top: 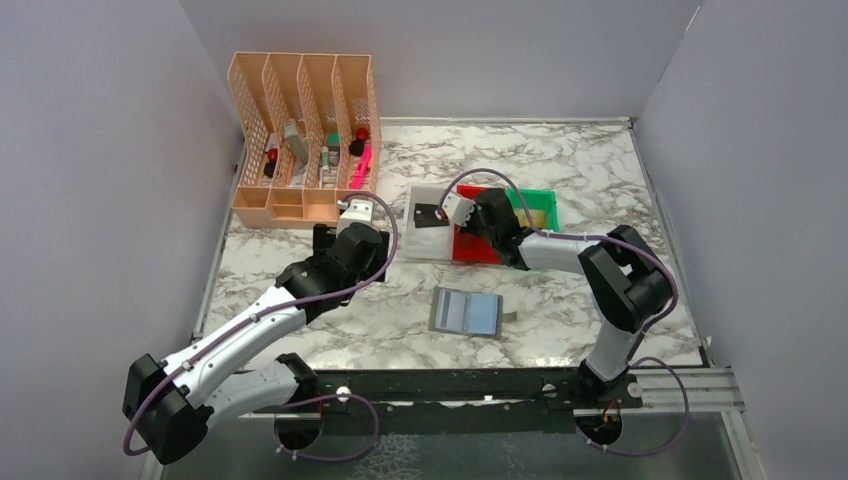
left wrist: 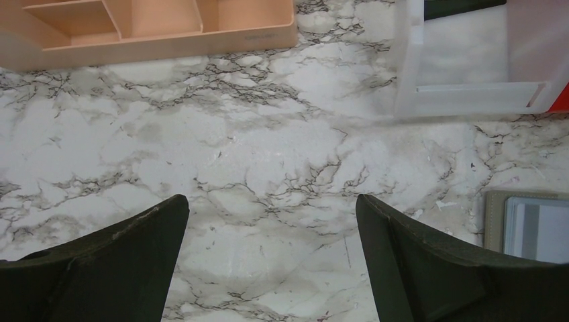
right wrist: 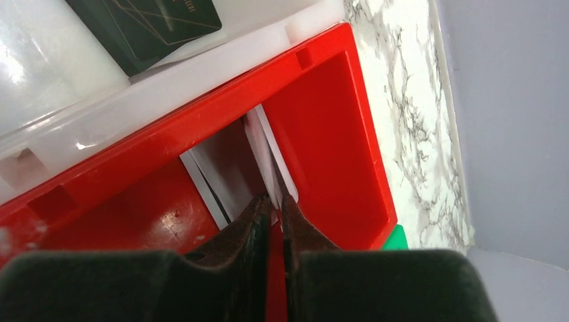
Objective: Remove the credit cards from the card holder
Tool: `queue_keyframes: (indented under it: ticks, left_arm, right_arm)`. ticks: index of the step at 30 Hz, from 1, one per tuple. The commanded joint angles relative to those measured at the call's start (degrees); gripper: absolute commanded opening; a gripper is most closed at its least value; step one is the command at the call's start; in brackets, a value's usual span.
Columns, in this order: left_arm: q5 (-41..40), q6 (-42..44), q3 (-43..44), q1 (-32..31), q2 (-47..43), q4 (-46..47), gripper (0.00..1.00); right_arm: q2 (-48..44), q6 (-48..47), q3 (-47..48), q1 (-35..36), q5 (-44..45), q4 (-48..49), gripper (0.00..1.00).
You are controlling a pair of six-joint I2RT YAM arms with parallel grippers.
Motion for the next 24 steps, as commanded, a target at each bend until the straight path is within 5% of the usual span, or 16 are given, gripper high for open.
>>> queue_keyframes:
  ticks: [1,3,17,24]
  left_arm:
    - [-1.42,0.41,0.91,0.56,0.48,-0.03,0.99]
    - [-1.33,0.41,0.91,0.62,0.62,-0.07,0.99]
    - [-0.80,0.49,0.99,1.23,1.10,-0.07,0.99]
    - [-0.69,0.50,1.04,1.41,1.03,-0.10,0.99]
  right_arm:
    - [0.54,-0.89,0.88,0.07,-2.52,-2.02,0.23]
    - [0.30,-0.96,0.94,0.08,-3.56,-3.37,0.35]
    - [-1.73,5.63,0.56,0.08,-1.78,0.08,0.36]
    - [-7.76,33.38,3.09,0.07,-4.63,-8.94,0.36]
